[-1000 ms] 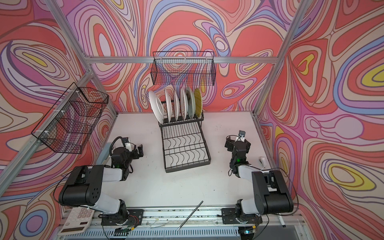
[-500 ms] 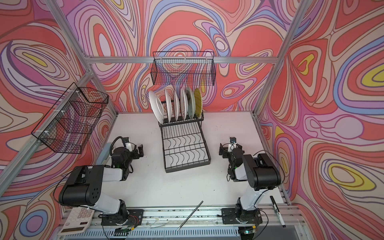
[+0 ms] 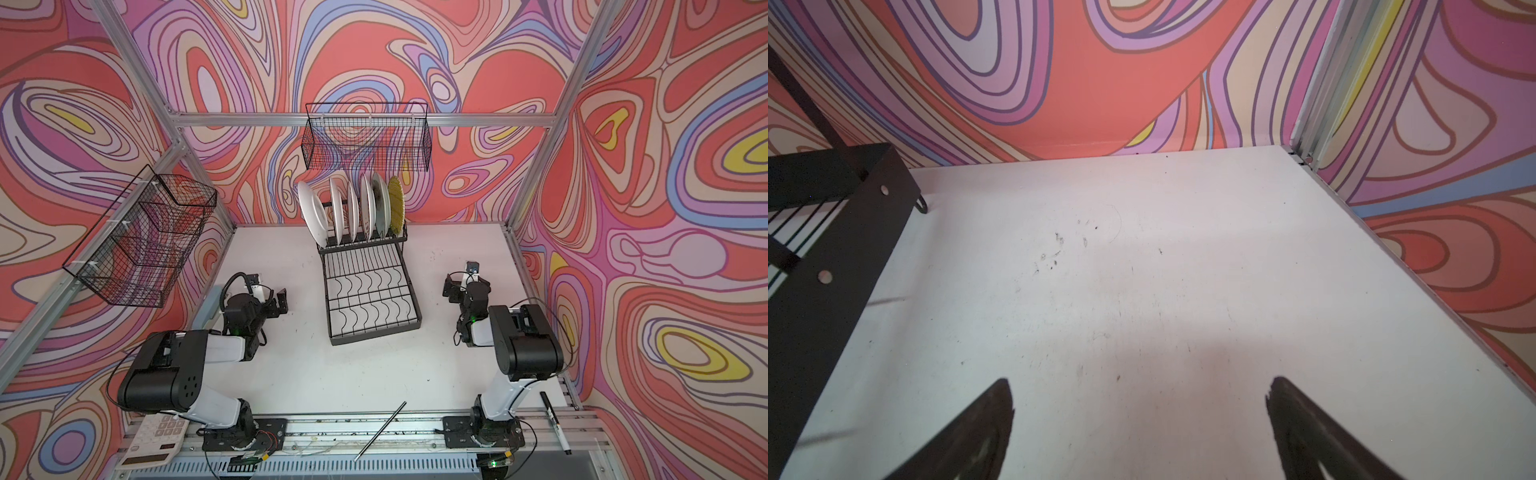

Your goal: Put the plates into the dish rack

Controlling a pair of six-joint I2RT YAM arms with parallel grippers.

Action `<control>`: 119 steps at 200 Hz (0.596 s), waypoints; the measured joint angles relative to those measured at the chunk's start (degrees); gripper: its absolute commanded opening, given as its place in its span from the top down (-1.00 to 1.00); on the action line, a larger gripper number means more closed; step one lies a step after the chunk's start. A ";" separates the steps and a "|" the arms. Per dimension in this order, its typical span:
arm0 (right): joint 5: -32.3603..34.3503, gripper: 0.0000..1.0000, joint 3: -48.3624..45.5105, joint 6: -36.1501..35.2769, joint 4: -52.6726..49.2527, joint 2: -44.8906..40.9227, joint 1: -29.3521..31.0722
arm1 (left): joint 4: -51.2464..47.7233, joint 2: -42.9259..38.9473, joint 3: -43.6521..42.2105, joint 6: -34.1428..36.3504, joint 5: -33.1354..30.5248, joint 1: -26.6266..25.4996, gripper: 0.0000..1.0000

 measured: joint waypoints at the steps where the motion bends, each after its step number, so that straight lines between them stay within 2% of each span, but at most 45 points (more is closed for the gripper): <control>1: 0.00 -0.97 0.00 0.00 0.00 0.00 0.00 | 0.00 0.00 0.00 0.00 0.00 0.00 -1.00; 119: 0.13 -0.97 0.00 0.02 -0.35 0.00 0.00 | 0.00 0.00 0.02 0.00 0.00 -0.02 -1.00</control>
